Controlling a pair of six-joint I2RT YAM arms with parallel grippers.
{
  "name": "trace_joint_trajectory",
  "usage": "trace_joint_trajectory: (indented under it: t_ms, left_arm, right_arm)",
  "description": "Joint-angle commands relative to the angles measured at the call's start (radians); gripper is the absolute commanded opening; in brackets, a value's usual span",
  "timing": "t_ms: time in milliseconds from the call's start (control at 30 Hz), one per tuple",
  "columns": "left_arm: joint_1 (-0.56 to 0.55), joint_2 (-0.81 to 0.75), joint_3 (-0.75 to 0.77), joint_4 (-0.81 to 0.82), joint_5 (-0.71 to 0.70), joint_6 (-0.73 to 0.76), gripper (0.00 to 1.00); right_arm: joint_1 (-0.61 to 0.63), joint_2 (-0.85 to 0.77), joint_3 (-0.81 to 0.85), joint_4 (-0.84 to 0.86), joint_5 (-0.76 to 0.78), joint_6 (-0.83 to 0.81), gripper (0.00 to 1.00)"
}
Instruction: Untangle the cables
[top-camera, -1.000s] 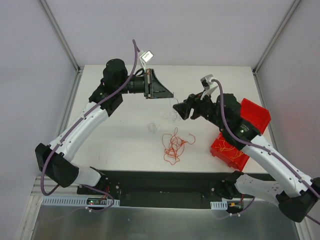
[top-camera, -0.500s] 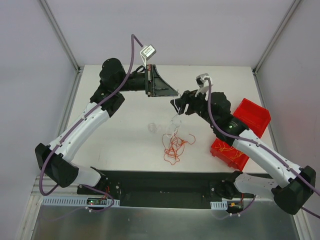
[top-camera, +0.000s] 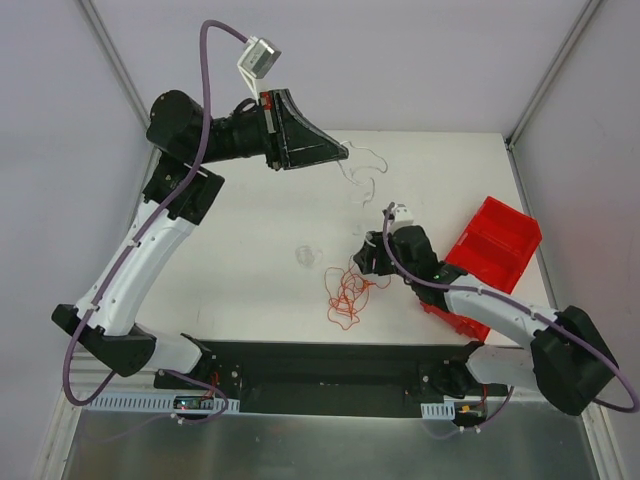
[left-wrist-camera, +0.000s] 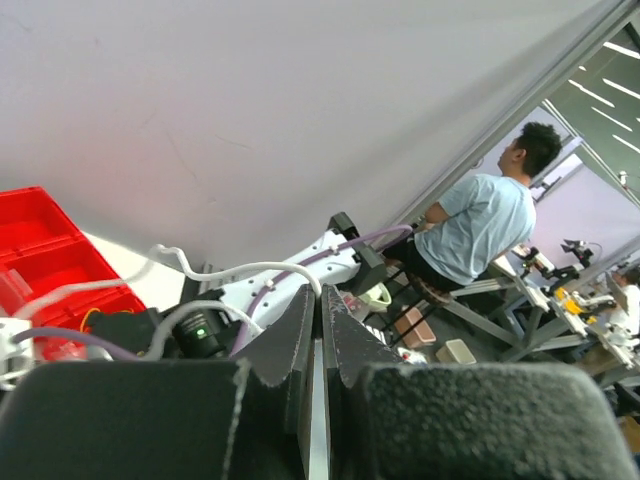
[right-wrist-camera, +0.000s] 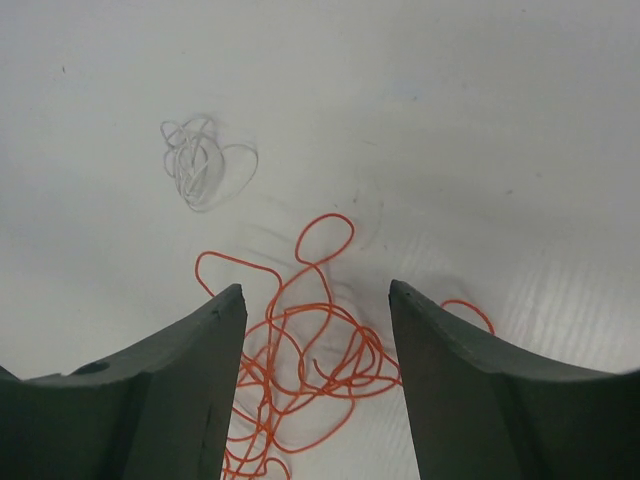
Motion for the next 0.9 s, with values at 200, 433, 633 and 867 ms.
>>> trace_joint_trajectory:
  t_ms: [200,433,633,867]
  left_arm:
    - [0.009,-0.001,0.019,-0.092,-0.048,0.108,0.0]
    - [0.012,-0.019,-0.06,-0.118,-0.042,0.114,0.0]
    - [0.014,-0.026,-0.136,-0.131,-0.013,0.106,0.0]
    - [0.012,-0.01,-0.193,-0.131,0.023,0.085,0.0]
  right_arm:
    - [-0.072,-0.346,0.03,-0.279,0.046,-0.029,0.68]
    - [-0.095,-0.469,0.233,-0.481,-0.124,-0.155,0.81]
    - [-0.095,-0.465,0.448,-0.535,-0.352,-0.248,0.89]
    - [-0.071,-0.373,0.556,-0.403,-0.468,-0.229,0.92]
